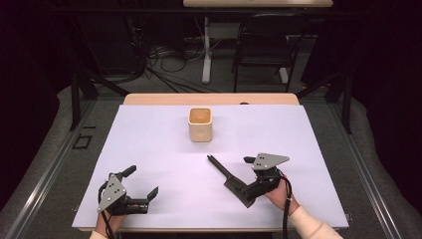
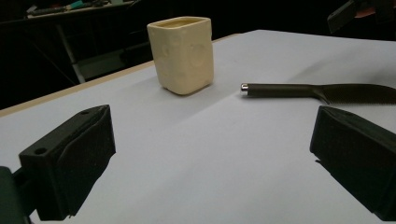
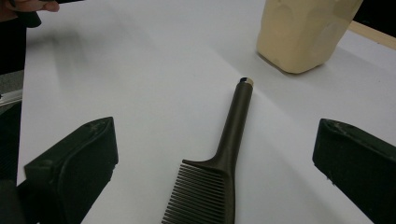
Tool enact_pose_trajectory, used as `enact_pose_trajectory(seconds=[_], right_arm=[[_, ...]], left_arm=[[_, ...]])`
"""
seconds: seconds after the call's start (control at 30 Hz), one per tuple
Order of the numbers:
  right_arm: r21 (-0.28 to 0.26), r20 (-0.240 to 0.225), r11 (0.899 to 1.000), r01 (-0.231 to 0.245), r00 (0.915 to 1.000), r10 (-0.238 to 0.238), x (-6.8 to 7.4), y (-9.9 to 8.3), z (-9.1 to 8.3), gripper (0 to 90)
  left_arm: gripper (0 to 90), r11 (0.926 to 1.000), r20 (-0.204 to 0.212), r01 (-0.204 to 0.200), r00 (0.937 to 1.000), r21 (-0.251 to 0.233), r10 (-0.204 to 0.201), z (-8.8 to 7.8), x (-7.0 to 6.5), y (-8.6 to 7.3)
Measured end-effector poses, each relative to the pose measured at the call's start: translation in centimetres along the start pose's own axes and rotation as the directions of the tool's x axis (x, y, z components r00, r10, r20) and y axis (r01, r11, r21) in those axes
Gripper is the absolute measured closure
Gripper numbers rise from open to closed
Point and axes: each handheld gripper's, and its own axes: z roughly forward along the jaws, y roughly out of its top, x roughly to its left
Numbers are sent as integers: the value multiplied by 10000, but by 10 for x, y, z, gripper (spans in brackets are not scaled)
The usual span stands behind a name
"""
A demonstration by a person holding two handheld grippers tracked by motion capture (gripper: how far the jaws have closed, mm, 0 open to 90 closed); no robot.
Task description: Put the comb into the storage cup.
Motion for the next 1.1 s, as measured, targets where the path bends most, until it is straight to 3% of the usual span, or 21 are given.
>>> enact_pose_trajectory(seconds=[0.73, 1.1], right_arm=[[742, -767, 9971, 174, 9970, -116, -8, 22, 40, 10], [868, -661, 9958, 275, 9976, -218, -14, 33, 57, 212]], left_arm=[[1, 9999, 9, 25, 10000, -144, -25, 1, 0, 1], [1, 10000, 47, 38, 10000, -89, -37, 1, 1, 1]])
